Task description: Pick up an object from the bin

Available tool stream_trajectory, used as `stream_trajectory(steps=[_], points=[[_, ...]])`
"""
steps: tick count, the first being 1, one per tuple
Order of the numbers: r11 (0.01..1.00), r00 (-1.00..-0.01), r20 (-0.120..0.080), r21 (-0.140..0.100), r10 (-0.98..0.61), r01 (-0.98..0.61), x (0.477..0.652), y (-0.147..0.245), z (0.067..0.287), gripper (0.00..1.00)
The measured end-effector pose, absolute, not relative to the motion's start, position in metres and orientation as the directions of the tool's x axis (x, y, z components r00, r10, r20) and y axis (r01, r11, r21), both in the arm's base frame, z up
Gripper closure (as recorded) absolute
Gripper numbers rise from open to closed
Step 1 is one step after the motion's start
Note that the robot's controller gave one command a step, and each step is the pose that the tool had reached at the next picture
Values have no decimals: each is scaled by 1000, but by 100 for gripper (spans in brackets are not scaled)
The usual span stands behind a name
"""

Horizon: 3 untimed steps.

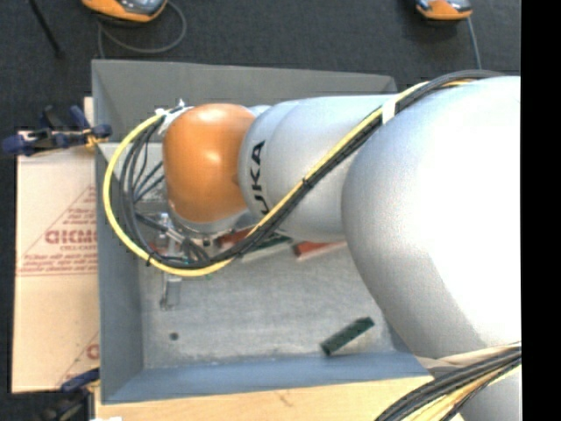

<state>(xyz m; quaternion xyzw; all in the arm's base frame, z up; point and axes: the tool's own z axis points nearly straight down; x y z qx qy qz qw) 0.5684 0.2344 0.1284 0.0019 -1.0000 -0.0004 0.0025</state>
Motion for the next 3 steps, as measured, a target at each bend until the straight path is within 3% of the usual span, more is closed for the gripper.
stream_trajectory(steps=[1,2,3], points=[[1000,-1000,-2,0,30,30,632,205,68,0],[1000,-1000,-4,4,31,31,632,208,71,100],[998,-998,-12,5,58,57,639,204,225,100]])
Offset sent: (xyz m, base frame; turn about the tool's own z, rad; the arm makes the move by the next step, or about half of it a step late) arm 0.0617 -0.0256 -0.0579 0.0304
